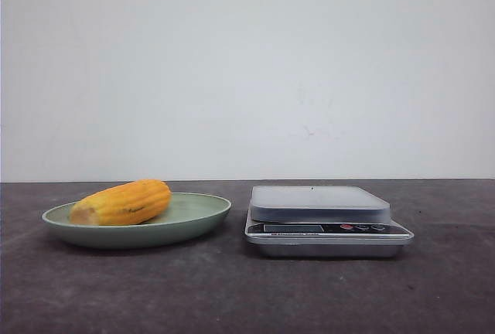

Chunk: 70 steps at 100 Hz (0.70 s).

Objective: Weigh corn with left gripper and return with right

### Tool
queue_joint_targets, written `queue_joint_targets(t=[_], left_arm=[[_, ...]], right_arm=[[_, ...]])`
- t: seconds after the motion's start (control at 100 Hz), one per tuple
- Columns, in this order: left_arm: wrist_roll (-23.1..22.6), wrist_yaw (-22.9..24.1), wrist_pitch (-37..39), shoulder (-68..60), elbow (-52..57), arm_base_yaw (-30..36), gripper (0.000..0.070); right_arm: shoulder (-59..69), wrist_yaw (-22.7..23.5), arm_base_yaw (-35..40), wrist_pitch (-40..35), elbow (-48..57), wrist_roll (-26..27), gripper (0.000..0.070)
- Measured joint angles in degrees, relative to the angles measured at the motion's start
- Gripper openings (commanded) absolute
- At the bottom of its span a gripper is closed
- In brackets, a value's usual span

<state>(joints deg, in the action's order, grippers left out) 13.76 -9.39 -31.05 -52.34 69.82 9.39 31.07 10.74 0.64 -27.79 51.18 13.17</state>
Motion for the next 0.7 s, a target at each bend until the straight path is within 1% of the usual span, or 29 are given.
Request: queue_joint_targets(t=[0.04, 0.09, 0.32, 0.48, 0.55, 0.7], left_arm=[[-0.48, 0.02, -0.61, -1.51, 0.04, 1.38, 0.0657], [-0.96, 0.04, -1.22, -3.93, 0.04, 3.19, 0.0625], [-2.34, 0.46, -2.58, -17.81, 0.04, 9.22, 0.0624], [-2.89, 0.59, -3.48, -28.79, 0.04, 10.73, 0.0618], [-2.93, 0.66, -3.98, -33.29, 0.04, 11.04, 0.0580], [-3.30, 0.68, -4.37, -40.65, 0.04, 11.17, 0.0579]], right_arm=[[0.00, 0.39, 0.00, -0.26, 0.00, -0.04, 0.0695], [0.00, 1.16, 0.00, -0.72, 0.00, -0.11, 0.0694], [0.02, 2.64, 0.00, -3.87, 0.00, -0.28, 0.0694], [0.04, 2.73, 0.00, -5.09, 0.00, -0.31, 0.0694], [0.04, 2.73, 0.00, -5.33, 0.00, -0.35, 0.0693], [0.04, 2.73, 0.00, -5.42, 0.00, -0.77, 0.0693]])
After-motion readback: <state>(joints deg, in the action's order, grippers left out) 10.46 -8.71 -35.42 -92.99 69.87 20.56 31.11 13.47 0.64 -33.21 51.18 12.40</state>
